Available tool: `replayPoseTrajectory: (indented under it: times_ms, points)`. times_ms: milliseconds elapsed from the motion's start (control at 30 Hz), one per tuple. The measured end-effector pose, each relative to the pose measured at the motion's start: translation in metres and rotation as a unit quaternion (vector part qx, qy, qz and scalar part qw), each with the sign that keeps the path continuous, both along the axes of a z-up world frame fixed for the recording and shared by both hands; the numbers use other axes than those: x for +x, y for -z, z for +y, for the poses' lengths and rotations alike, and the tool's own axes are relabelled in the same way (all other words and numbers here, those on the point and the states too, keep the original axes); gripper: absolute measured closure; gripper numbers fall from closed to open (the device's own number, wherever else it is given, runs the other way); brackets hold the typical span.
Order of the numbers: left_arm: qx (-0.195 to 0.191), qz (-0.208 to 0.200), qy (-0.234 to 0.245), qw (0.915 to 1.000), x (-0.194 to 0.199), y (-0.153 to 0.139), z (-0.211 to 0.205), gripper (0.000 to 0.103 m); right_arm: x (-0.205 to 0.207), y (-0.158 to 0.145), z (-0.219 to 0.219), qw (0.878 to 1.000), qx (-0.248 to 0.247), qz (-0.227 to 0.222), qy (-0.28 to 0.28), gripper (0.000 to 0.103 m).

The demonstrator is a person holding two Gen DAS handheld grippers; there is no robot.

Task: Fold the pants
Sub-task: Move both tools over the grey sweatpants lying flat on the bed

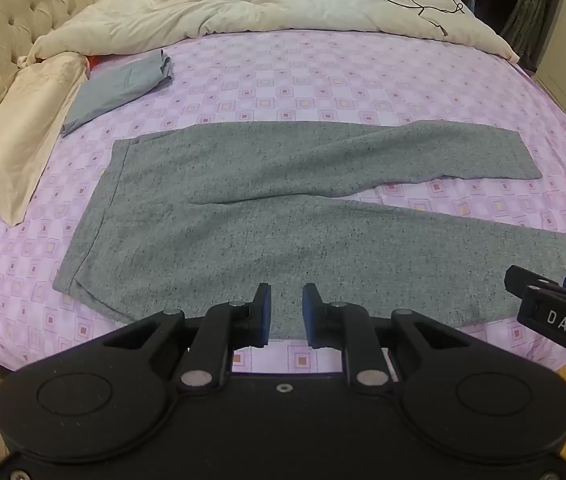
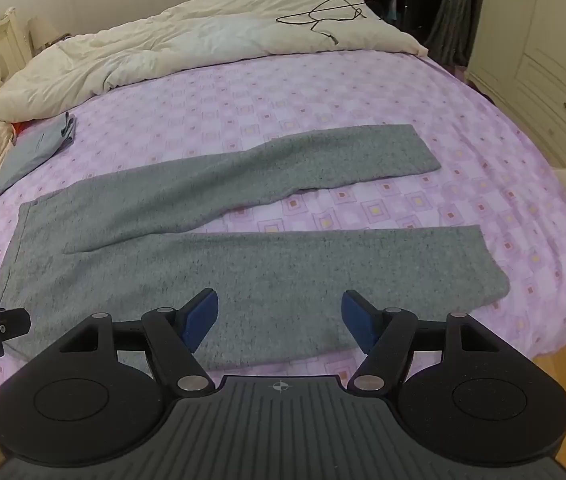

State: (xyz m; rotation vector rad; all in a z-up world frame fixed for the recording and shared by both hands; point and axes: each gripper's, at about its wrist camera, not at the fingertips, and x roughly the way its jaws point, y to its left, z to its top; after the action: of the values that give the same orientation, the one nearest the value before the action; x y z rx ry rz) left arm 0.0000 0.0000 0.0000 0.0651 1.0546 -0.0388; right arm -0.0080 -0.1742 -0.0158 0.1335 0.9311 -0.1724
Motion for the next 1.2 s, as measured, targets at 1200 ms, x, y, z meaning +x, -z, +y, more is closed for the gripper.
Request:
replayPoseTrajectory:
  times_ms: [1200]
  points:
    - [0.007,0.006,-0.001,1.0,0.0025,0.0089,-0.0021,0.076,0.0073,0.0066,-0.002,1.0,0.009,0.017,-0.004,0.036]
